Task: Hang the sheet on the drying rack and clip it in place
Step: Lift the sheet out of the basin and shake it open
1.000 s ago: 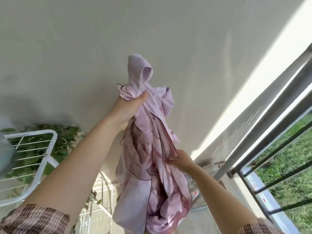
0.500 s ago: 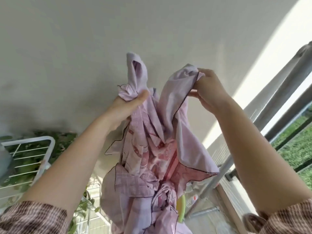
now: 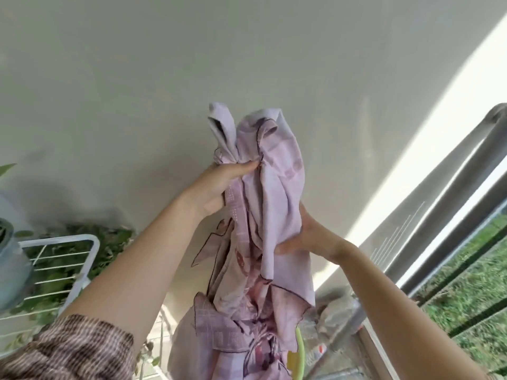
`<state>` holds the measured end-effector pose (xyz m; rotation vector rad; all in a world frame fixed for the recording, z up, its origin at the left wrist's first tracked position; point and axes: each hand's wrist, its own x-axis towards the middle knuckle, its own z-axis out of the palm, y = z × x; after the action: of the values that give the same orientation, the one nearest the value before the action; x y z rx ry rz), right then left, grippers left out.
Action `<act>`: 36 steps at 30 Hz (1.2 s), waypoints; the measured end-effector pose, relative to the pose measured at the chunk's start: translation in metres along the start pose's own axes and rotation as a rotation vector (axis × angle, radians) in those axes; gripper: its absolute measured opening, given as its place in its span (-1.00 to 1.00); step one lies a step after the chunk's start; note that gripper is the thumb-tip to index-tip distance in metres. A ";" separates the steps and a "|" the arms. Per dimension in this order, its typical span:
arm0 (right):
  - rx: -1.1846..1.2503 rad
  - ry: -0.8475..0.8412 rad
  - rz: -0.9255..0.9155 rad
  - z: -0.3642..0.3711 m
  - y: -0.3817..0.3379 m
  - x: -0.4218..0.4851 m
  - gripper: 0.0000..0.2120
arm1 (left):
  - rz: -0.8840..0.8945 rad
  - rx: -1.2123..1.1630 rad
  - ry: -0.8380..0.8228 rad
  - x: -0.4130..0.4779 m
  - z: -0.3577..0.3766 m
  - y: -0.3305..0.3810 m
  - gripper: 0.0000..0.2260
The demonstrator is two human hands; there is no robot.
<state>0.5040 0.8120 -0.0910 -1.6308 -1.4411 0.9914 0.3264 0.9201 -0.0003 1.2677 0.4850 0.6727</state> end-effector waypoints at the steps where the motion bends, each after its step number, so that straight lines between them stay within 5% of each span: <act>1: 0.029 -0.019 -0.015 0.003 -0.005 0.005 -0.02 | 0.015 -0.039 -0.071 0.001 0.008 0.011 -0.85; 5: 0.311 -0.059 -0.033 0.009 -0.040 0.018 -0.88 | 0.082 -0.011 -0.140 0.009 0.037 0.043 -0.83; 8: 0.255 0.152 -0.018 -0.010 -0.055 0.029 -0.93 | 0.191 0.104 0.090 0.013 0.016 0.048 -0.68; 10: 0.183 0.324 -0.003 -0.027 -0.072 0.030 -0.79 | 0.177 0.231 0.167 0.003 -0.015 0.029 -0.32; 12: 0.175 0.475 -0.035 -0.043 -0.098 0.026 -0.90 | -0.007 0.282 0.101 -0.014 -0.044 -0.013 0.14; 14: 0.244 0.567 -0.113 -0.055 -0.130 0.023 -0.91 | -0.215 0.368 -0.080 -0.035 -0.051 -0.064 0.36; 17: 0.484 0.580 -0.173 -0.062 -0.170 0.027 -0.95 | -0.169 0.523 -0.260 -0.041 -0.019 -0.117 0.23; 19: 0.650 0.519 -0.141 -0.059 -0.186 0.034 -0.76 | -0.047 0.519 -0.084 -0.028 0.013 -0.118 0.01; 21: 0.757 0.487 -0.124 -0.060 -0.193 0.036 -0.58 | -0.001 0.449 0.108 -0.012 0.035 -0.100 -0.41; 24: 0.731 0.677 -0.160 -0.081 -0.182 0.031 -0.62 | 0.019 0.364 0.251 -0.005 0.038 -0.066 -0.88; 28: 0.697 0.811 -0.010 -0.114 -0.139 0.010 -0.49 | 0.057 0.355 0.426 0.000 0.029 -0.021 -0.84; 30: 0.679 0.649 0.114 -0.107 -0.121 -0.008 -0.62 | 0.090 0.285 0.471 0.009 0.027 0.001 -0.86; 34: 0.580 0.141 -0.043 -0.053 -0.097 -0.036 -0.25 | 0.135 0.176 0.376 0.023 0.042 0.048 -0.82; 36: 0.459 0.085 -0.039 -0.022 -0.105 -0.044 -0.47 | 0.138 0.144 0.288 0.030 0.059 0.062 -0.80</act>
<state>0.4760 0.7785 0.0163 -1.2864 -1.0838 1.1190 0.3759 0.9088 0.0750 1.3549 0.6971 0.9578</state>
